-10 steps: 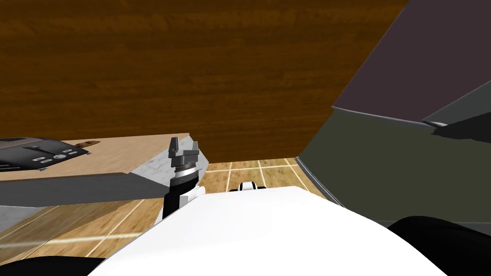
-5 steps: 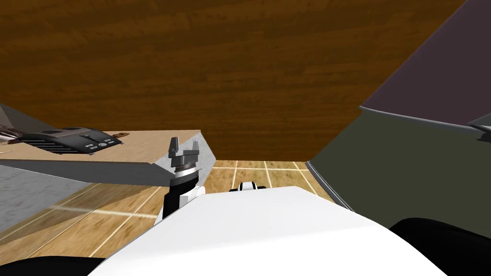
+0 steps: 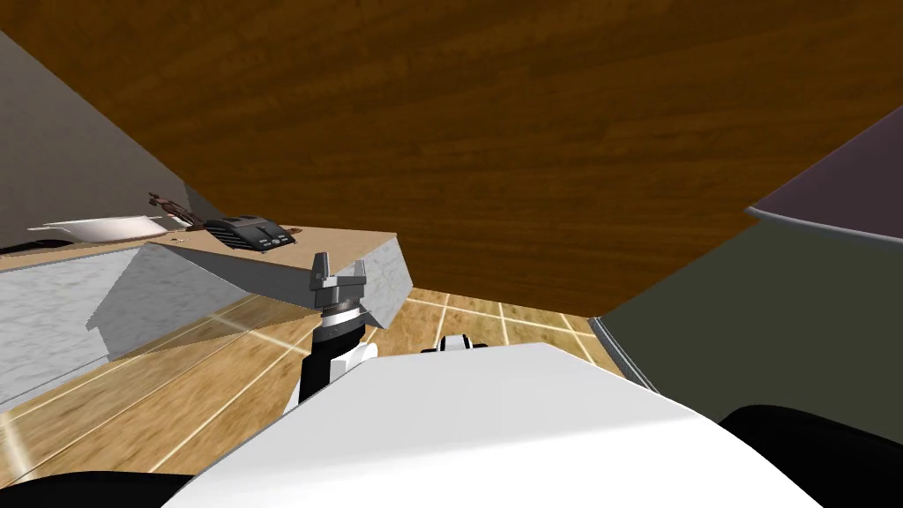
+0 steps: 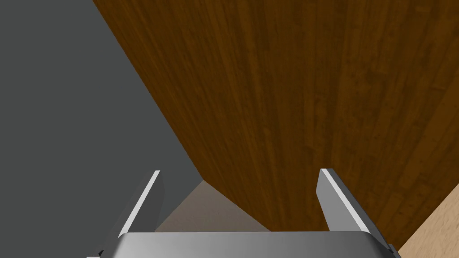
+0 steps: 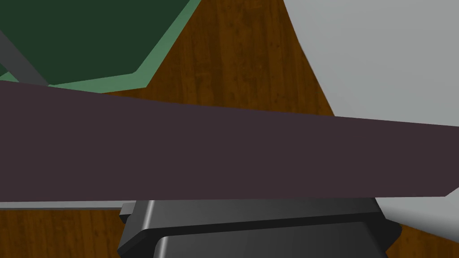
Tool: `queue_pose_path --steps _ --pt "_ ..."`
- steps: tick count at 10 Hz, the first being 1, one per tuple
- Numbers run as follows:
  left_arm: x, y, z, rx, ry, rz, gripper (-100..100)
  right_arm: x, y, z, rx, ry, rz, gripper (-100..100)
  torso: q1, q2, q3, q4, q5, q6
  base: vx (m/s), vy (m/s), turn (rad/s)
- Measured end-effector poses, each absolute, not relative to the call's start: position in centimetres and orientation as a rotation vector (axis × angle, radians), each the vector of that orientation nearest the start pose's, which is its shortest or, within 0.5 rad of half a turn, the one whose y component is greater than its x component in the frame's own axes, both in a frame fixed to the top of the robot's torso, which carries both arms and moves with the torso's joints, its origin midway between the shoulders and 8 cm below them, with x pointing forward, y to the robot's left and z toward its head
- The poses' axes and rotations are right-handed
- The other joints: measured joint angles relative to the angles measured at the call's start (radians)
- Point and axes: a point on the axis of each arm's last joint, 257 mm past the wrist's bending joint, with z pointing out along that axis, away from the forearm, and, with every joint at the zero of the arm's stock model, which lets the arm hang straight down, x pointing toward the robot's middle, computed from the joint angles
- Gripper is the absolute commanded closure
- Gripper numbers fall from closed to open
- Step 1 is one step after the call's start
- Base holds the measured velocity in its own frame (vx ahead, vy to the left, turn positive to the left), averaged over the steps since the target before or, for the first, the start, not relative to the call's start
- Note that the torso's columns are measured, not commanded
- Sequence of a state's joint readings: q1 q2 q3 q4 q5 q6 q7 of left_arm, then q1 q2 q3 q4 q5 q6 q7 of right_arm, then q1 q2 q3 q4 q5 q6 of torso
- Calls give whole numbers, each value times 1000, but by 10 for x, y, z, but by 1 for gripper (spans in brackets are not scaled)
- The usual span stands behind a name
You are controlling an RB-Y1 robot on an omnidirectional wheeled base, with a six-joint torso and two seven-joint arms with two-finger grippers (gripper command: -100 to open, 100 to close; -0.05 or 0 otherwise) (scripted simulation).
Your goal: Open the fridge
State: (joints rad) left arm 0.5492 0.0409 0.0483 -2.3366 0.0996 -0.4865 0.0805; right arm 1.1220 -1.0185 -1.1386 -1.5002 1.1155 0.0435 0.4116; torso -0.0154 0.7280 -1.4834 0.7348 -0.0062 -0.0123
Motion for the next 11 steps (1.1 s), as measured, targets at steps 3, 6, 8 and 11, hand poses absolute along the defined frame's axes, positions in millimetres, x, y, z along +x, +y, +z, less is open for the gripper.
queue_pose_path --steps 3,6,8,11 --pt "327 304 33 -711 562 -1378 0 100 -865 107 -375 1728 -1855 100 -6 0 0 -2 -5 3 -14 39 210" --pt "327 304 33 -711 562 -1378 0 55 -886 100 -299 1774 -1907 100 -14 -2 -2 -1 -5 3 -6 42 247" --pt "327 304 33 -711 562 -1378 0 19 -899 97 -232 1817 -1954 100 -15 -1 -1 -1 -8 -1 -13 58 272" --pt "327 304 33 -711 562 -1378 0 -31 -919 89 -139 1880 -2010 100 -23 1 -1 -1 -10 1 -5 49 264"
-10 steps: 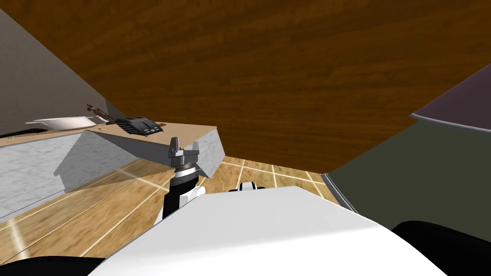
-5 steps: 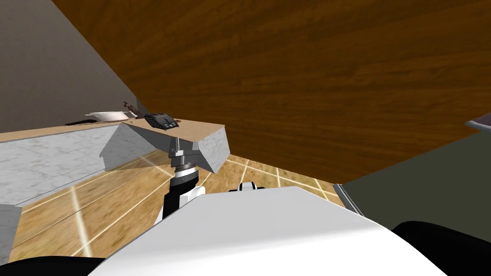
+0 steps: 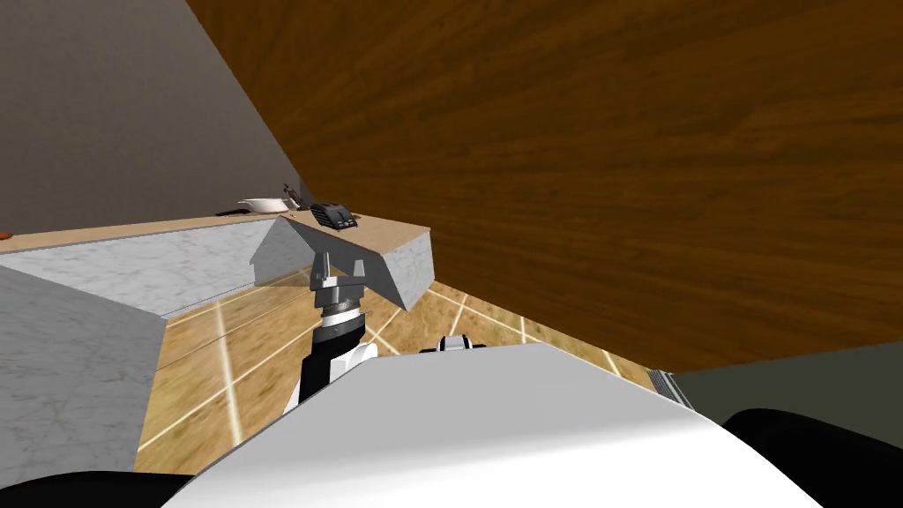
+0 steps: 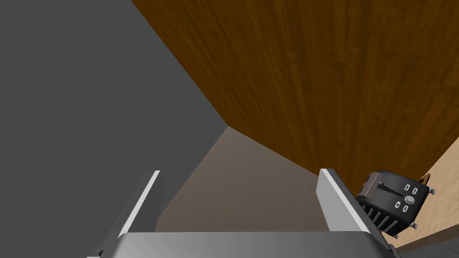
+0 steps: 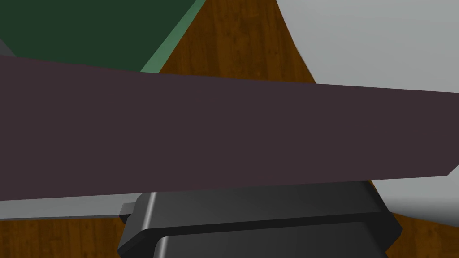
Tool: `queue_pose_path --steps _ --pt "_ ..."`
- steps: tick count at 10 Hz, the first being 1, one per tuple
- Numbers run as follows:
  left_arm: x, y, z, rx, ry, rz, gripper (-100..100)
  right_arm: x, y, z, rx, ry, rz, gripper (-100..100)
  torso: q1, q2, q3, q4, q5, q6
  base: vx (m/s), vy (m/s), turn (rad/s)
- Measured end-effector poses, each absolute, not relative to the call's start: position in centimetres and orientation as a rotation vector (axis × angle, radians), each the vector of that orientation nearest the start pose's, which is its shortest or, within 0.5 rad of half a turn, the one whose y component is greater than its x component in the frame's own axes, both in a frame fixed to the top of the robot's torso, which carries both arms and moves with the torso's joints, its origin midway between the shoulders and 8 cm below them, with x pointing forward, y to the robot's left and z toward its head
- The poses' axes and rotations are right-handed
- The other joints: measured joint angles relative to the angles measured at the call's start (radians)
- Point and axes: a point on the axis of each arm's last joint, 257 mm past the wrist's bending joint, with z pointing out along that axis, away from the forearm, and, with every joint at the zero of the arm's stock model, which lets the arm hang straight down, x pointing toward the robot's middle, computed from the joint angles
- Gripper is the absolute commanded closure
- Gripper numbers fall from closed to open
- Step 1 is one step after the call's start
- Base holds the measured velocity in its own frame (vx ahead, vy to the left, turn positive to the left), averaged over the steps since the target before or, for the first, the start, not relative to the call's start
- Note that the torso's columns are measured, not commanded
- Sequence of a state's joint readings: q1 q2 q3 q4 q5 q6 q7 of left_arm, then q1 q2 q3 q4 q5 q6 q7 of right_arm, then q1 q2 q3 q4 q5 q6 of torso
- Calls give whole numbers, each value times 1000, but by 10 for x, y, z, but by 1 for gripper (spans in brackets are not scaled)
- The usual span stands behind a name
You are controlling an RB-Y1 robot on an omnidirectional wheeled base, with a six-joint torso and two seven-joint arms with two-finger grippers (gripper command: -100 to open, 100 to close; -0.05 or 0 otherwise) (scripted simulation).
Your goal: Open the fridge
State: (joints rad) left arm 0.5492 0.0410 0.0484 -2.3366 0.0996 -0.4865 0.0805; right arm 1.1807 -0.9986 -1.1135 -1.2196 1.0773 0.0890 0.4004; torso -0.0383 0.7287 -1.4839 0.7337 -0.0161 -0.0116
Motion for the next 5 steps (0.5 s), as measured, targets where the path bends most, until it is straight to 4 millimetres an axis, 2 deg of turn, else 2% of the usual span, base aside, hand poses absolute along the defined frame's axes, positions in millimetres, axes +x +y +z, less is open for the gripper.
queue_pose_path --steps 2,4,5 --pt "327 304 33 -711 562 -1378 0 -71 -926 87 -63 1925 -2062 100 -3 2 1 0 1 0 0 61 302" --pt "327 304 33 -711 562 -1378 0 -122 -931 88 19 1960 -2124 100 0 3 3 1 0 0 -3 45 348" --pt "327 304 33 -711 562 -1378 0 -139 -932 86 54 1978 -2149 100 -3 5 3 2 0 0 -3 13 112"
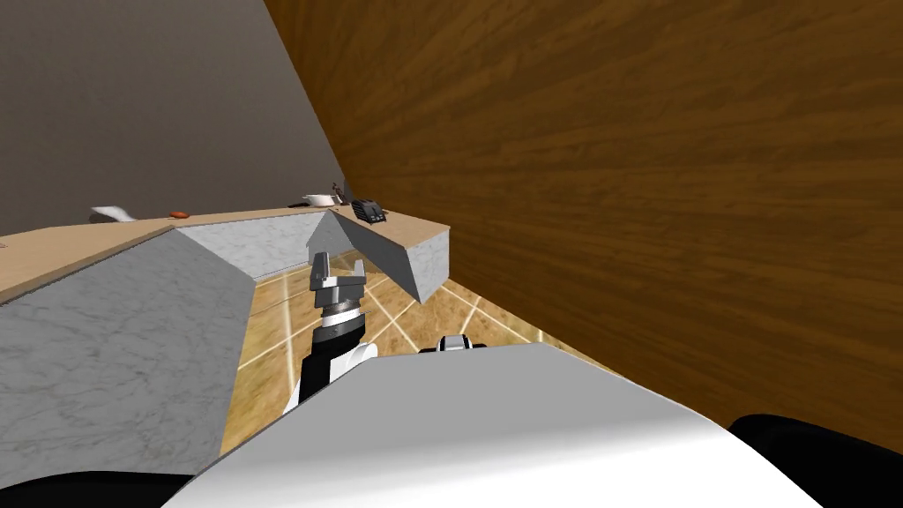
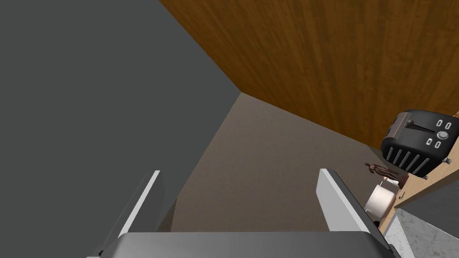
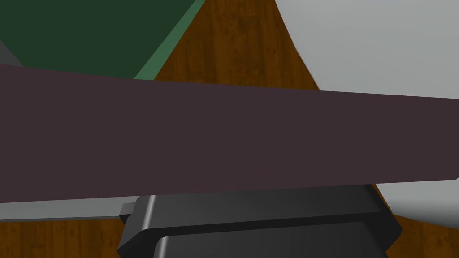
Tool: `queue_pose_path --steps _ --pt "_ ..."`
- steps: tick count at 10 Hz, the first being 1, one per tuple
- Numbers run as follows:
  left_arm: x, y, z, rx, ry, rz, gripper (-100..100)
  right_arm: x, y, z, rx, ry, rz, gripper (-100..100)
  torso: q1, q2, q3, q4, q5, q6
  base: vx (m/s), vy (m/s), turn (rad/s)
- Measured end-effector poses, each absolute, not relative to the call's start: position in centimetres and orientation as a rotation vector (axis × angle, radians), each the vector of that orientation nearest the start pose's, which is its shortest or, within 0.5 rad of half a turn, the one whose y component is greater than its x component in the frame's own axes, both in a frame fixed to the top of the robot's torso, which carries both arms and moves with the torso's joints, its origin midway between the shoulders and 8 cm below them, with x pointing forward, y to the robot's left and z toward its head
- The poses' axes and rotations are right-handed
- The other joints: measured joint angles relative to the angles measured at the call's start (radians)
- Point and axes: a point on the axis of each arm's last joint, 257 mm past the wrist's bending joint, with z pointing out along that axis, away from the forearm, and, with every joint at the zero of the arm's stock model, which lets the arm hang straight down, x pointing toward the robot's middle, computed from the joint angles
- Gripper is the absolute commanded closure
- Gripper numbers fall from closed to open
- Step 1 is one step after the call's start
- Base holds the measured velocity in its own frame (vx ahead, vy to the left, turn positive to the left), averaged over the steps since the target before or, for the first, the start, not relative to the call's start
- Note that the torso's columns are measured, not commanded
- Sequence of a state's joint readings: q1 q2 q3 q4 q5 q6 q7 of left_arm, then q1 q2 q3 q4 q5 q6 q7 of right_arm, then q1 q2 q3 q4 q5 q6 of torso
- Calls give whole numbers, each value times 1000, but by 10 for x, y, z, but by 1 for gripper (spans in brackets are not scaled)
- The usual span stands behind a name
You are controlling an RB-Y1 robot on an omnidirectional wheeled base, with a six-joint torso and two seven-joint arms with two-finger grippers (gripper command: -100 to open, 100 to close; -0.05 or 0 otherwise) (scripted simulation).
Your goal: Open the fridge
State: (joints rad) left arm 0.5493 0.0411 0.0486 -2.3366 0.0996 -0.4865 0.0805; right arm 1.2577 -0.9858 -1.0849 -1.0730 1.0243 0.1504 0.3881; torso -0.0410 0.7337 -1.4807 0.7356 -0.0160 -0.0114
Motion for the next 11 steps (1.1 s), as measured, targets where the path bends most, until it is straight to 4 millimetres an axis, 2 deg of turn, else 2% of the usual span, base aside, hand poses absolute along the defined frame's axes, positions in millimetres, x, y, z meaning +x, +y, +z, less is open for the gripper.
queue_pose_path --steps 1,3,4,5,6,8,10,11 --pt "327 304 33 -711 562 -1378 0 -148 -933 87 72 1986 -2160 100 -2 2 0 0 2 3 8 66 329" --pt "327 304 33 -711 562 -1378 0 -184 -931 95 138 2010 -2223 100 5 2 0 0 5 -1 9 45 323" --pt "327 304 33 -711 562 -1378 0 -199 -930 95 161 2016 -2244 100 5 3 1 1 5 -1 12 7 66" --pt "327 304 33 -711 562 -1378 0 -208 -930 94 179 2023 -2250 100 4 5 1 1 6 3 1 10 -1" --pt "327 304 33 -711 562 -1378 0 -215 -931 93 193 2029 -2252 100 3 9 2 2 7 6 5 38 338" --pt "327 304 33 -711 562 -1378 0 -253 -922 102 257 2037 -2321 100 12 6 3 2 7 1 8 40 306" --pt "327 304 33 -711 562 -1378 0 -274 -923 103 304 2056 -2344 100 11 8 2 1 10 6 5 16 58" --pt "327 304 33 -711 562 -1378 0 -281 -922 104 319 2062 -2352 100 11 11 3 2 12 10 23 56 334"
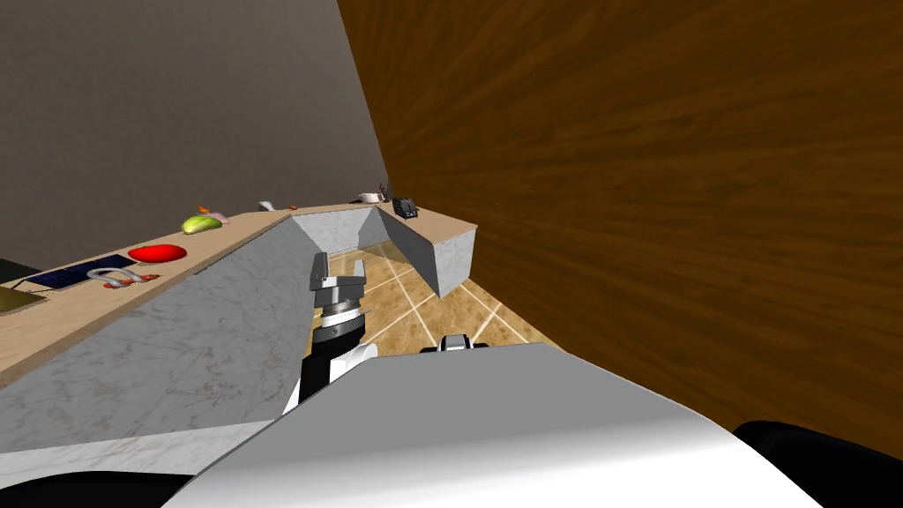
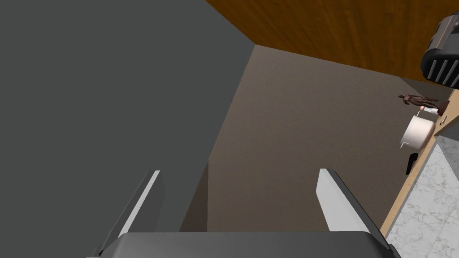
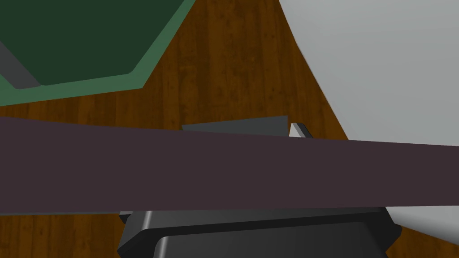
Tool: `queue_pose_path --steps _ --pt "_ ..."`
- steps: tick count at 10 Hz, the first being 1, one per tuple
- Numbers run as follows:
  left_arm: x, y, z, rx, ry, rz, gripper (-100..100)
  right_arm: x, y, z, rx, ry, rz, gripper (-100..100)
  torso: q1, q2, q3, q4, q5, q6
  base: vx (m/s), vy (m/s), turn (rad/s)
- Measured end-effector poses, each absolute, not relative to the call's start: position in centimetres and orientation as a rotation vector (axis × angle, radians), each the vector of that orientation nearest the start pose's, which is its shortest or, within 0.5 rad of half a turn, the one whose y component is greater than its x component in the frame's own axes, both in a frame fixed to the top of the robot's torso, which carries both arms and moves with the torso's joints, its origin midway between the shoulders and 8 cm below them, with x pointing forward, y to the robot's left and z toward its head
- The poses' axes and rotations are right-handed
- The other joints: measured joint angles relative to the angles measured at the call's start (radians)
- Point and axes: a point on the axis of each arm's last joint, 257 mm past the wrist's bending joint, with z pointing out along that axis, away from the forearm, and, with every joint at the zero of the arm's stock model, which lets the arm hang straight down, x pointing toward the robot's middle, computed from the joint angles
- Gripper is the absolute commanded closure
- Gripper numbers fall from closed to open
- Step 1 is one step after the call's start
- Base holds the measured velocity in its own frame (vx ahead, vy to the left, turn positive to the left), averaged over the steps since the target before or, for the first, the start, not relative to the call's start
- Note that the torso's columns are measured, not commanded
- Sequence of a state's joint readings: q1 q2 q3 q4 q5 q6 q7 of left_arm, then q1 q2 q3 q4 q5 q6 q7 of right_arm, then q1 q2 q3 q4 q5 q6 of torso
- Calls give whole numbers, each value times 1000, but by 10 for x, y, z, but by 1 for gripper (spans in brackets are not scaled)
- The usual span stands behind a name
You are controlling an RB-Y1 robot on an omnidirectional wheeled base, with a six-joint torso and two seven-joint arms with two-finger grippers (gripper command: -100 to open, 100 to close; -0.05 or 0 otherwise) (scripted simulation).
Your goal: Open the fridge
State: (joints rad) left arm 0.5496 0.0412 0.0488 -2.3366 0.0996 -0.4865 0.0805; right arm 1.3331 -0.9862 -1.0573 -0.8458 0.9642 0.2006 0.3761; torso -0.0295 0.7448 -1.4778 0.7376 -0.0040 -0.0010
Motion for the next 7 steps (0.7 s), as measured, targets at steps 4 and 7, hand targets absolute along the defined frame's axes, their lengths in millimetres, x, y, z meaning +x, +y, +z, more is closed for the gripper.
queue_pose_path --steps 4,7 --pt "327 305 33 -711 562 -1377 0 -345 -903 121 441 2072 -2466 100 13 -4 -1 -1 3 -2 8 12 172" --pt "327 304 33 -711 562 -1378 0 -390 -887 136 532 2074 -2551 100 23 -6 -2 -3 6 -3 16 39 328"
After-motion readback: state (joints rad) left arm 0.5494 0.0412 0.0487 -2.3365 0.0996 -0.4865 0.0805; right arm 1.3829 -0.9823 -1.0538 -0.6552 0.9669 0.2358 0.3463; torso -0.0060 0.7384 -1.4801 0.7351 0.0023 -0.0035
